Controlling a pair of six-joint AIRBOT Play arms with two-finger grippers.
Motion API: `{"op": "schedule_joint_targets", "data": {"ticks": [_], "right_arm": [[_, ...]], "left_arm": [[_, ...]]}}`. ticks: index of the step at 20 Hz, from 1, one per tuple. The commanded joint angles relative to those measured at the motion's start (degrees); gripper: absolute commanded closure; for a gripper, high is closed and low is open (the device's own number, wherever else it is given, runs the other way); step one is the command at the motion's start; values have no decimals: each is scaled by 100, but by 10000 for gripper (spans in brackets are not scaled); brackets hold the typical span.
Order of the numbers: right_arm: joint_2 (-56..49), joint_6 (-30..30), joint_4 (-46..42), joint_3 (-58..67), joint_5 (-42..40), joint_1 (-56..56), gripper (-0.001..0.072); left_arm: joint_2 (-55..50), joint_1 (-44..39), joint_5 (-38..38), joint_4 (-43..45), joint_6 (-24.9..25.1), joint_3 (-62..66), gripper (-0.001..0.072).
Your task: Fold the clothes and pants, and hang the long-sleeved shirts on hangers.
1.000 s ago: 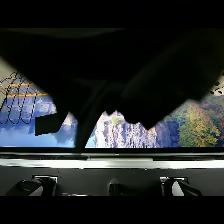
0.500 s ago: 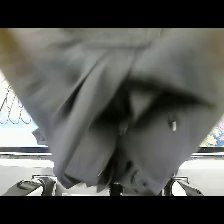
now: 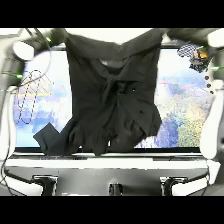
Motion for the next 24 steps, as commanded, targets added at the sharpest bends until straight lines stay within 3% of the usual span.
{"op": "schedule_joint_targets", "data": {"ticks": [1,4,5,6,7,8,10,11,14,16,20,24], "right_arm": [[-1082,195,-531,0,-654,601,689],[-1569,229,-568,0,-39,734,688],[-1628,251,-647,0,280,734,651],[-1617,297,-772,0,586,715,622],[-1530,354,-949,0,946,662,528],[-1381,398,-1189,0,1342,562,434],[-916,396,-1845,0,2378,291,384],[-640,385,-2221,0,2970,142,305],[339,382,-3244,-588,3932,-302,286],[1152,514,-3158,-1770,3707,-498,288],[2450,1075,-2970,-4577,2568,24,289],[2621,1556,-3206,-5831,1674,988,289]], "left_arm": [[-1047,162,-74,-2,-396,4,687],[-1419,219,-1279,0,-398,4,672],[-1469,236,-1661,2,-417,4,560],[-1462,256,-1961,7,-522,7,347],[-1394,299,-2190,7,-662,7,177],[-1274,374,-2433,4,-756,13,83],[-907,579,-2968,31,-734,22,82],[-675,695,-3307,127,-737,22,39],[50,824,-4363,994,-737,-173,22],[699,809,-4498,1198,-739,-990,22],[2197,339,-3687,1200,-1051,-3805,22],[3187,-446,-3233,1147,-1773,-5812,22]]}}
